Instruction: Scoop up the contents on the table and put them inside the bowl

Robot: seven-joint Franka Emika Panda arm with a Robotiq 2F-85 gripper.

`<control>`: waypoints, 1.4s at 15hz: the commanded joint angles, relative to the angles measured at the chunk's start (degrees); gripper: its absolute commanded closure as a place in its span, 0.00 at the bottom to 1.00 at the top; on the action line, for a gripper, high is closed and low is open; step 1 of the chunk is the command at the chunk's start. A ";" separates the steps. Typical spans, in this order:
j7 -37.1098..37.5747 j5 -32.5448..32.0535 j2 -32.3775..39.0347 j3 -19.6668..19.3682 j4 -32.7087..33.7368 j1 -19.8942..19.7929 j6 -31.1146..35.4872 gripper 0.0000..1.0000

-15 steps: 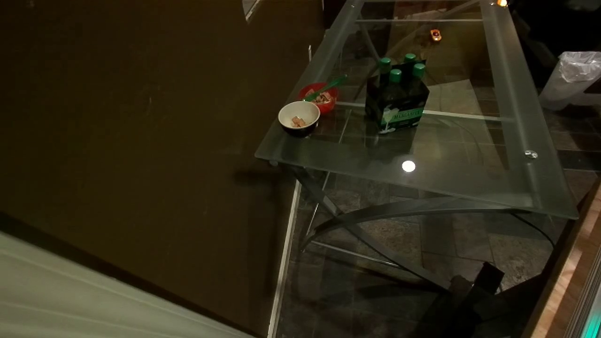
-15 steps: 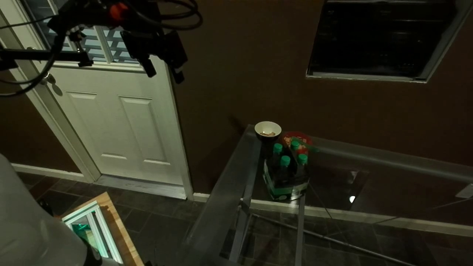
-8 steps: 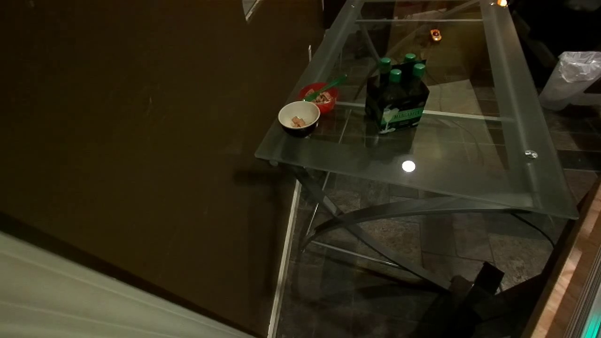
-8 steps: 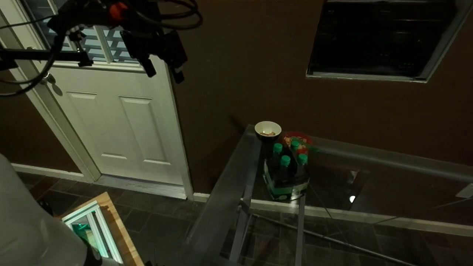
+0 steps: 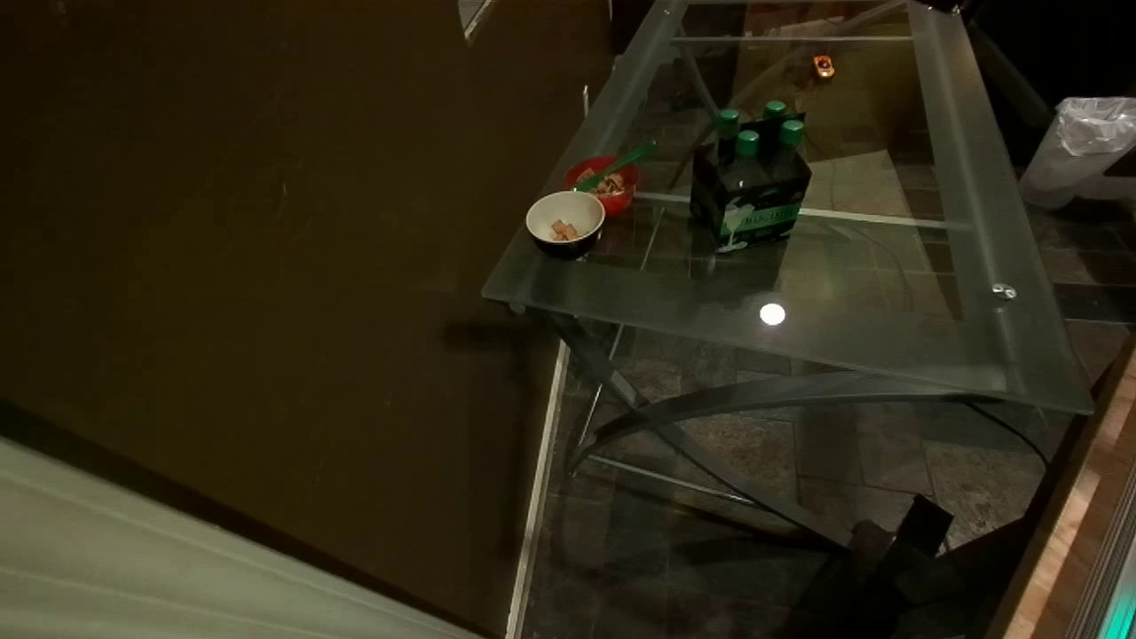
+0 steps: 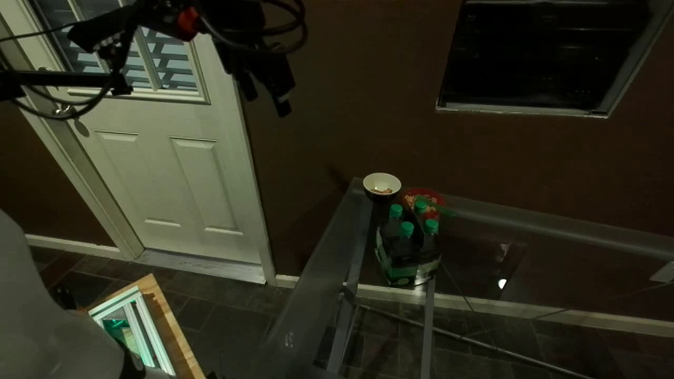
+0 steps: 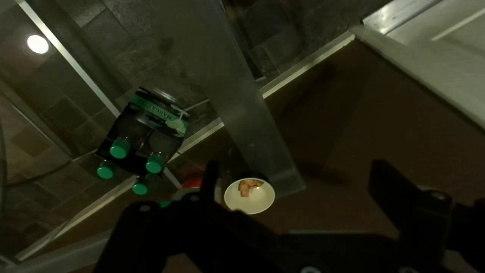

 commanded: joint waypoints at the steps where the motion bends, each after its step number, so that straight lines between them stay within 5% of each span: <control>1: 3.72 3.27 11.37 -2.72 8.38 -3.35 3.37 0.00; 9: 13.57 15.72 35.04 -5.06 24.74 -4.02 12.89 0.00; 13: 21.80 15.46 44.01 -5.10 30.02 -4.64 15.81 0.00; 21: 23.91 14.86 48.33 -6.56 31.42 -4.44 15.98 0.00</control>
